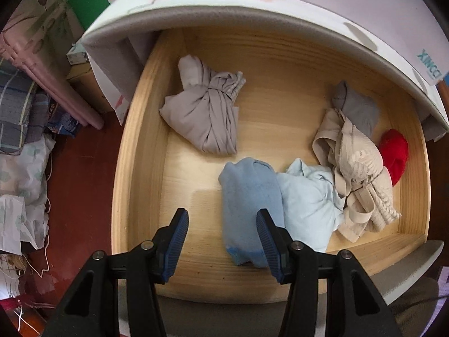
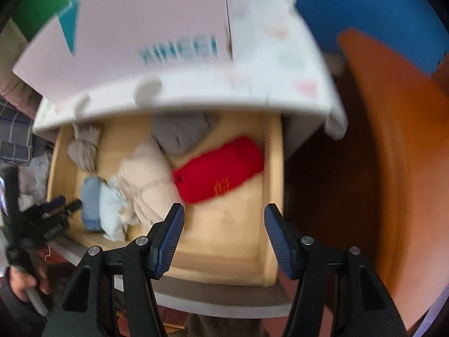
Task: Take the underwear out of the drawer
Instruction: 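Move the open right gripper back into the drawer toward the red sock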
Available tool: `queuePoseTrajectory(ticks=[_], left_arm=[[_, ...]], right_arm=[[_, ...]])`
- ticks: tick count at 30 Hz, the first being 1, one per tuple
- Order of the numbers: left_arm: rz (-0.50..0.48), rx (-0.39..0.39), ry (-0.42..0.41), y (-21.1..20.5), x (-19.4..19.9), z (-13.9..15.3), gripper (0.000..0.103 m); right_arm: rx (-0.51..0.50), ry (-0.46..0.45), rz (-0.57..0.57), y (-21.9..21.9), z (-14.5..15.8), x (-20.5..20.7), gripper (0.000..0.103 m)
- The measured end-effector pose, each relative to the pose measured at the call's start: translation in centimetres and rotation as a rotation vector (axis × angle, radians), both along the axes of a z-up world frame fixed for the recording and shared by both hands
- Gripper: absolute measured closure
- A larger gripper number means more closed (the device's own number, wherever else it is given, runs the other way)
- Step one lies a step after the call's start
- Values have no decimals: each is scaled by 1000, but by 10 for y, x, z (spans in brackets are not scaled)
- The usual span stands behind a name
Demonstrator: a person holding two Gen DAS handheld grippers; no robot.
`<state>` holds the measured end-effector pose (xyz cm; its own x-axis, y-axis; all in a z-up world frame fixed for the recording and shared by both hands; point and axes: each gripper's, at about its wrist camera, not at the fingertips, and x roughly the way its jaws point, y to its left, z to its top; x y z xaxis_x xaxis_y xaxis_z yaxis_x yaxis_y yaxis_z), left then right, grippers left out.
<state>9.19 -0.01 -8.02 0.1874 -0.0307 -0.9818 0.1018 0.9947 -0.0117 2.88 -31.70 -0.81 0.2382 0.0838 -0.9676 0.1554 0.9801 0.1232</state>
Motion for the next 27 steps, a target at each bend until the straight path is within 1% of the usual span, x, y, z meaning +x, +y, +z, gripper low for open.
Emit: queuePoseTrajectory(ticks=[2, 4, 8, 9, 13, 16, 19, 22, 27], left_arm=[[8, -11, 34, -3, 3, -5, 51], [17, -7, 50, -4, 7, -8, 51], [11, -15, 31, -10, 10, -4, 51], [13, -20, 30, -12, 11, -3, 51], [3, -27, 95, -19, 17, -18, 51], [-7, -18, 119, -24, 18, -29, 51], [-19, 7, 137, -27, 21, -35, 51], [-24, 13, 158, -26, 23, -38, 49], [-13, 40, 153, -15, 23, -41, 50]], right_arm=[[10, 14, -2, 2, -12, -3, 46], [23, 21, -4, 5, -21, -5, 46], [38, 38, -5, 8, -40, -8, 46], [46, 56, -4, 9, -44, -8, 46], [59, 46, -14, 7, -43, -8, 46], [56, 44, -5, 8, -43, -8, 46], [53, 46, 3, 10, -43, -7, 46], [51, 60, 9, 14, -47, -4, 46], [45, 65, 8, 16, -48, -3, 46]])
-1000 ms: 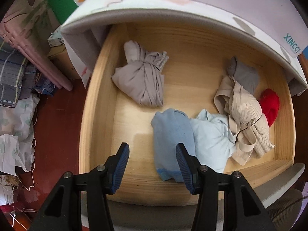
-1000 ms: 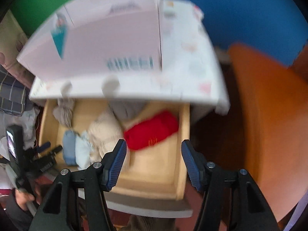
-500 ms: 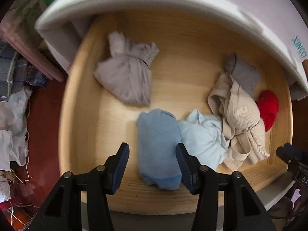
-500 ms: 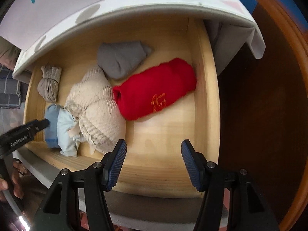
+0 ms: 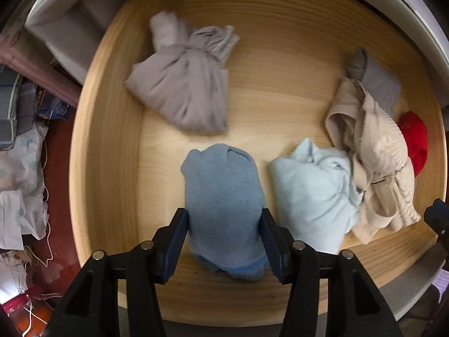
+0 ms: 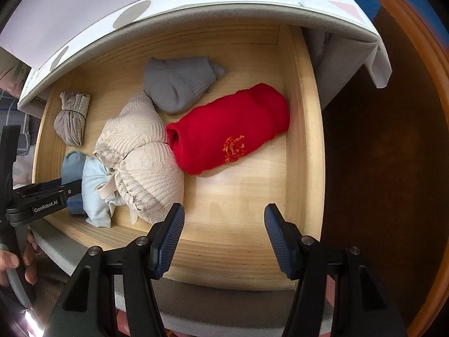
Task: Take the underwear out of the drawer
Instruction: 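Move the open right gripper back into the drawer toward the red sock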
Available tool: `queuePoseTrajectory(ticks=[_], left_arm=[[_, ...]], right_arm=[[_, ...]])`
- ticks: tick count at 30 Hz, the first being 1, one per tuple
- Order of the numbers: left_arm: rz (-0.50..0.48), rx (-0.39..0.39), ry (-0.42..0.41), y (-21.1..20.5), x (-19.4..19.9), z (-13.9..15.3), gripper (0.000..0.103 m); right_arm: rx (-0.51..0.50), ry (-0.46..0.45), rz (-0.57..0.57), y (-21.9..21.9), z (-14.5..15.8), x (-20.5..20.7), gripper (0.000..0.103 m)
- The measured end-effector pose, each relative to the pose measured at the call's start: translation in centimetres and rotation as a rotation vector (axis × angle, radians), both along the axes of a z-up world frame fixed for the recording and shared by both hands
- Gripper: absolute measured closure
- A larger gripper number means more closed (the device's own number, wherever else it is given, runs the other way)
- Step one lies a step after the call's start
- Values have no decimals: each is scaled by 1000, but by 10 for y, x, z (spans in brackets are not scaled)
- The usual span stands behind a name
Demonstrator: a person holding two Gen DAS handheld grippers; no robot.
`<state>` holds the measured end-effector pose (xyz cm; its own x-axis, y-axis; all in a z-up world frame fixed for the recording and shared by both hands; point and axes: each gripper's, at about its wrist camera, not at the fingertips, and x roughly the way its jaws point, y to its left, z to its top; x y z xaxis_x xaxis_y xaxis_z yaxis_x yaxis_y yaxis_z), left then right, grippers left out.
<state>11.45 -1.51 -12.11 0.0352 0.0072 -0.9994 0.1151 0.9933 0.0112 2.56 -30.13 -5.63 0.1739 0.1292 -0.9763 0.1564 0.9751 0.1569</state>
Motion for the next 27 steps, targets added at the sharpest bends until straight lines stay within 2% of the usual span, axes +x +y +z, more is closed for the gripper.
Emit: queuePoseTrajectory(ticks=[10, 14, 17, 27], left_arm=[[33, 3, 15, 26, -4, 0, 58], [19, -2, 15, 36, -4, 0, 61], [16, 2, 15, 34, -4, 3, 61], [5, 3, 9, 32, -7, -2, 61]], right_arm=[[41, 32, -97, 0, -9, 20, 46], [46, 4, -192, 1, -5, 38, 45], [39, -12, -269, 0, -4, 50, 39], [-50, 7, -375, 8, -20, 80, 39]])
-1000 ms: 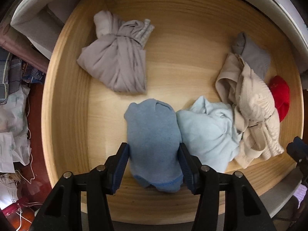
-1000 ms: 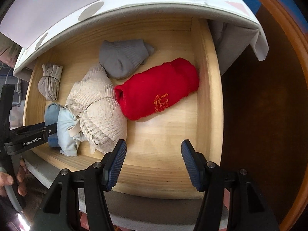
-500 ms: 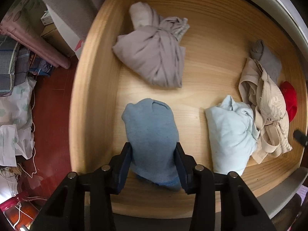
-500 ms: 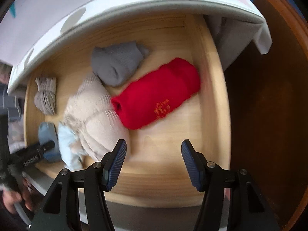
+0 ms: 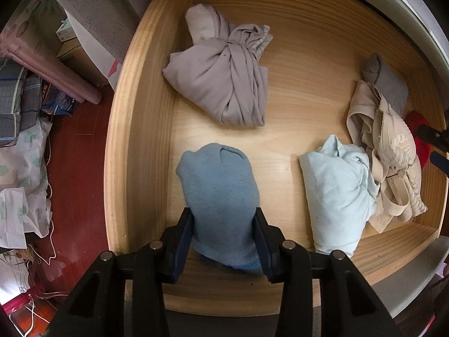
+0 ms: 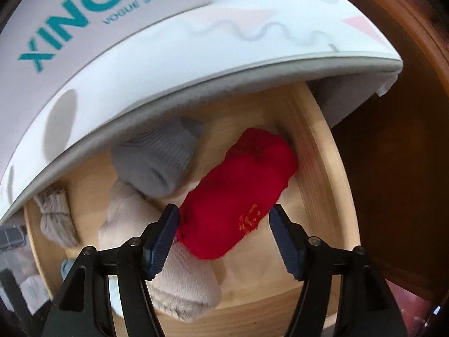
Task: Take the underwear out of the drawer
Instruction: 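Move the open right gripper back into the drawer toward the red sock, then close the right gripper on the red sock and lift it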
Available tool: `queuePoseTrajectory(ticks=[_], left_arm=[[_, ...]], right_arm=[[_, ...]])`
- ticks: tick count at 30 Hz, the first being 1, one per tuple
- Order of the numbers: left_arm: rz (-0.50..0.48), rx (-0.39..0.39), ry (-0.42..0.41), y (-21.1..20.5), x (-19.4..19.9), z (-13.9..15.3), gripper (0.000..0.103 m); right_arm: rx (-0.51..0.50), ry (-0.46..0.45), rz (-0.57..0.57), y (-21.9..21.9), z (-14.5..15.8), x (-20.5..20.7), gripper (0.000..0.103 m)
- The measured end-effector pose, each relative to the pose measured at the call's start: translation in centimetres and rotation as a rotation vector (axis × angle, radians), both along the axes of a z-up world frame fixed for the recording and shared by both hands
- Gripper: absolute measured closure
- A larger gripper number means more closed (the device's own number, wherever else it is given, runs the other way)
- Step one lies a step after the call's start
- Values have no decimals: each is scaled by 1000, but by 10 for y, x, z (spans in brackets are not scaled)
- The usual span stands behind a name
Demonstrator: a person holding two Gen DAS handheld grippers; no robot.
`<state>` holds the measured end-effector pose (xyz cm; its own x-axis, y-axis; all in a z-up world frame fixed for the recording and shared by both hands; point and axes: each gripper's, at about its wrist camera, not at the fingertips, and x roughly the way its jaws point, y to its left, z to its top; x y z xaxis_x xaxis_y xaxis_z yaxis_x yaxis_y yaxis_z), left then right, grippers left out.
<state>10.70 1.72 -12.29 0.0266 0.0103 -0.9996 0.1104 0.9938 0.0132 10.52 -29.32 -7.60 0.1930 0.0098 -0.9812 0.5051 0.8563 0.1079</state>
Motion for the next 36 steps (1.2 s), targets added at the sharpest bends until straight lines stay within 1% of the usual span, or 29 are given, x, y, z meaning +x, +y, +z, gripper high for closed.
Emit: queuePoseTrajectory(ticks=[3, 5, 9, 12, 13, 17, 23, 30, 33, 34, 36], left_arm=[[-3, 0, -1, -1, -1, 0, 61], [-4, -2, -2, -1, -1, 1, 61], [-6, -2, -2, -2, -1, 1, 61], [-6, -1, -2, -2, -1, 1, 61], [-6, -1, -2, -2, -1, 1, 61], [-7, 0, -2, -2, -1, 1, 60], [-7, 1, -2, -2, 0, 0, 60], [-8, 2, -2, -2, 0, 0, 60], [-7, 2, -2, -2, 0, 0, 60], [-7, 2, -2, -2, 0, 0, 60], [-8, 2, -3, -2, 0, 0, 60]], right_arm=[[2, 12, -13, 2, -7, 5, 39], [20, 21, -34, 1, -13, 8, 39], [18, 47, -40, 1, -22, 15, 36], [-3, 61, -8, 5, -27, 21, 38], [-8, 64, 3, 4, -28, 21, 40], [-28, 89, 81, 9, -31, 28, 47], [-53, 181, 285, 18, -34, 28, 49], [-112, 294, 500, 30, -41, 22, 50], [-120, 327, 553, 35, -43, 21, 48], [-117, 330, 557, 35, -44, 21, 46], [-115, 330, 545, 33, -44, 20, 45]])
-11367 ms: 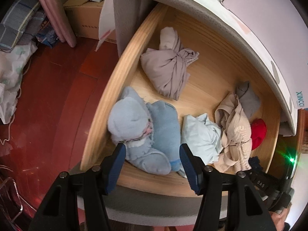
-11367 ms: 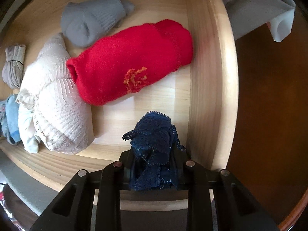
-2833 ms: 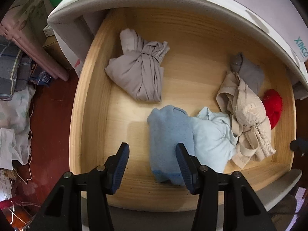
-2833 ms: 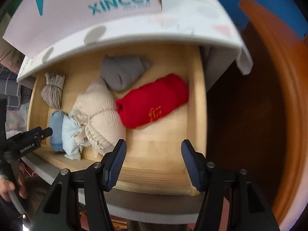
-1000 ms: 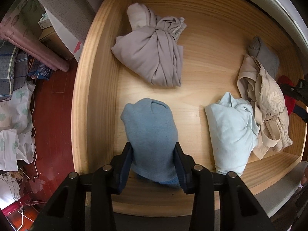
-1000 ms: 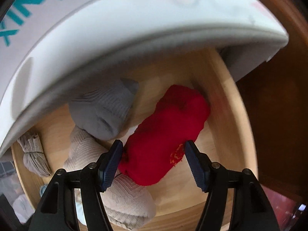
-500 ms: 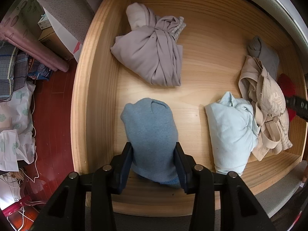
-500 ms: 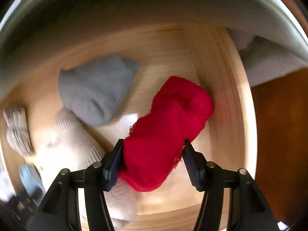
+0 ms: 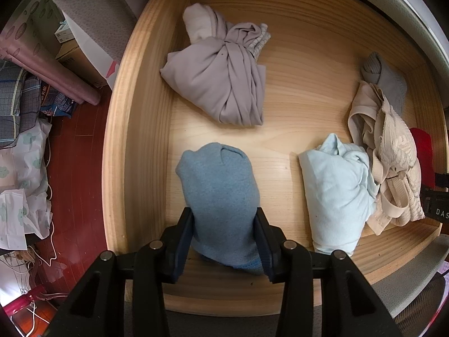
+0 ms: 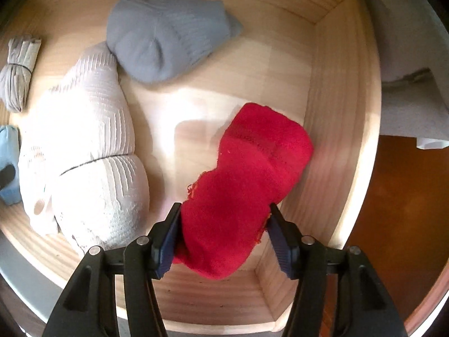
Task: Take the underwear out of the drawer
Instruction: 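Close the right gripper on the red sock and lift it, then hold the red sock in the right gripper while left holds the blue sock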
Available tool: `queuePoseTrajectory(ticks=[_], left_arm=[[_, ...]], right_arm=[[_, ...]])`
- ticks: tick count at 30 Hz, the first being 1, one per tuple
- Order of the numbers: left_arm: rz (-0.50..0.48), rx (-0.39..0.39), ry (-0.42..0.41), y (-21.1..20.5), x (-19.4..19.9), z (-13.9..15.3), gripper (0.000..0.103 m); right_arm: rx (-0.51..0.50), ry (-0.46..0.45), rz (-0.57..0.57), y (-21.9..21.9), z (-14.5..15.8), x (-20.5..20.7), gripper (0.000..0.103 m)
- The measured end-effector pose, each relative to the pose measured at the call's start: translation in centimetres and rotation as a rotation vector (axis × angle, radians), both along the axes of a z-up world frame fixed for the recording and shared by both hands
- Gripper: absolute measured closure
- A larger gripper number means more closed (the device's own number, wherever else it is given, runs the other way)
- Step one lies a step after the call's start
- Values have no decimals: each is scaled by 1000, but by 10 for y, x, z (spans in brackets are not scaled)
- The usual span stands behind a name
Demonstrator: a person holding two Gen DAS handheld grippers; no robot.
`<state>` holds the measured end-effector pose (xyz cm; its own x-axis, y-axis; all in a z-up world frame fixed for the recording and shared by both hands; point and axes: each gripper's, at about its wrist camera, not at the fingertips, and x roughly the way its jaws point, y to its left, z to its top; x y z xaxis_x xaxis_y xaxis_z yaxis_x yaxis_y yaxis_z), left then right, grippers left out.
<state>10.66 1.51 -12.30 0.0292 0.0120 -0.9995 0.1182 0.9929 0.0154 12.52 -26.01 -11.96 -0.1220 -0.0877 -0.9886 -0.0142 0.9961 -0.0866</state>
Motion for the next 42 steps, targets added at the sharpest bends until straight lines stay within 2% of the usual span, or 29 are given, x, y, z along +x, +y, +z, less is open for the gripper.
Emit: queuePoseTrajectory(ticks=[4, 8, 10, 12, 14, 17, 20, 29, 36, 40, 42], left_arm=[[1, 1, 0, -1, 0, -1, 60], [1, 1, 0, -1, 0, -1, 60], [0, -1, 0, -2, -1, -1, 60], [-1, 2, -4, -2, -1, -1, 60], [0, 2, -4, -2, -1, -1, 60], [0, 2, -4, -2, -1, -1, 60], [0, 3, -4, -2, -1, -2, 59], [-6, 14, 0, -5, -3, -3, 58], [-15, 35, 3, -10, -6, -4, 57], [-1, 18, -1, -9, -6, -1, 62], [4, 9, -5, -8, -5, 1, 65]], right_arm=[[19, -15, -65, -28, -2, -17, 39], [-7, -25, -88, -28, -7, -16, 35], [-27, -30, -84, -6, -8, -18, 35], [-39, -35, -79, -1, -11, -15, 37], [-35, -33, -85, -1, -12, -15, 49], [-29, -25, -72, 1, -12, -20, 56], [-9, 8, -56, -6, -3, -33, 59], [37, 14, -47, -6, -4, -50, 57], [16, -3, -28, -7, -8, -70, 55], [32, -14, -42, -4, -10, -81, 56], [49, -21, -56, -10, 3, -77, 57]])
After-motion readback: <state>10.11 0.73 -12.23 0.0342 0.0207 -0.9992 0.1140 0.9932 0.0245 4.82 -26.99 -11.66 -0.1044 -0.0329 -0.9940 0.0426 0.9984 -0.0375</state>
